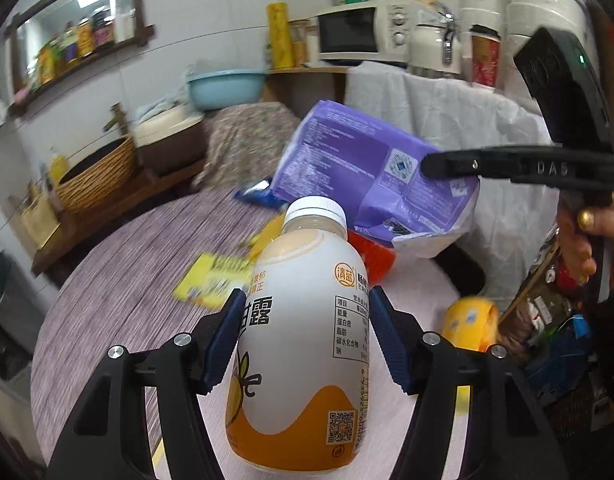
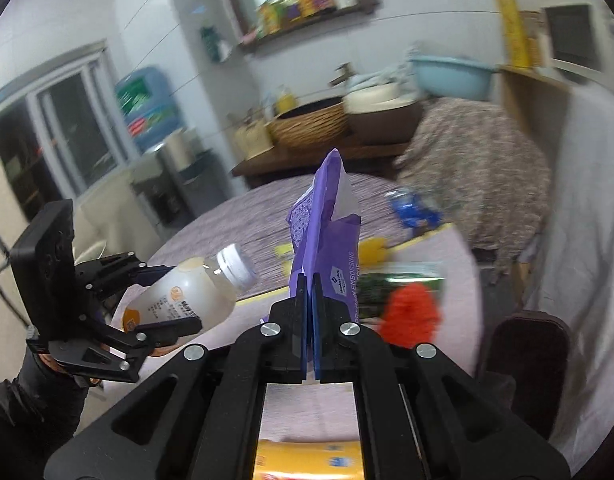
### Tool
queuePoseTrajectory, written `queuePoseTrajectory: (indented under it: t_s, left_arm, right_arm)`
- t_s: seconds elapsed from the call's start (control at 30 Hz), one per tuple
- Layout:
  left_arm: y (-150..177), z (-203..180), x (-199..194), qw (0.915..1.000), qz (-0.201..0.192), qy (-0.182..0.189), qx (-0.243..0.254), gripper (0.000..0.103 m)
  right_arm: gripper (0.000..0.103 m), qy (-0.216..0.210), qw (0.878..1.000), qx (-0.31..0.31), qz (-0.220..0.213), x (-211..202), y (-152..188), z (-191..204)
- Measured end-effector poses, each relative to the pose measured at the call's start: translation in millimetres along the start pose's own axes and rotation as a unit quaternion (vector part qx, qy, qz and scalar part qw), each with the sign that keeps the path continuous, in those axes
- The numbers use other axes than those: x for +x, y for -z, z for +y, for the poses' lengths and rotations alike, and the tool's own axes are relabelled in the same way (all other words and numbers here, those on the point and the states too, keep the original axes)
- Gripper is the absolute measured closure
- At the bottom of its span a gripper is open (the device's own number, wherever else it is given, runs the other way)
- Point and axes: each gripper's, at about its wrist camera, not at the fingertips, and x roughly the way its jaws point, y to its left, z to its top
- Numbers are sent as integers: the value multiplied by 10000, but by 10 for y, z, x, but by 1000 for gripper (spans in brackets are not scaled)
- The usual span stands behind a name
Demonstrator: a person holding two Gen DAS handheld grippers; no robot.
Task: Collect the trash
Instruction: 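Carry bottle and purple bag to the black bin and release both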
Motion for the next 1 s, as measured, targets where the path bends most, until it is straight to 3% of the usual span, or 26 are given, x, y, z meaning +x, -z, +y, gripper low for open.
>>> queuePoseTrajectory:
  t_s: [0.17,0.33,0.47,0.63,0.8,1.0]
  left_arm:
    - [-522,-483,471,9974,218,557,397,41]
    - [-862,-1069,1097,9906,676,924,750,41]
    - [-993,-1496,1609,9845,1074,897,1056,41]
    - [-995,-1880,2166,9742,1630,880,1291,41]
    - [-833,-2178,2731,9540,2383,722,1672,41]
    - [-662,-2358,3190,9285,3019,589,2078,41]
  right_arm:
    - [101,813,9935,697,-387,-373,128,-826]
    - [101,1480,9793,1371,-173,-345,506,-1627]
    - [101,1671,9661,1952,248,-58,952,-2182]
    - [100,1502,9489,2692,678,451,1604,-2744]
    - [100,1603,9354,3044,821,832,2061,-3024]
    - [96,1651,9245,3303,944,959,2269,-3157]
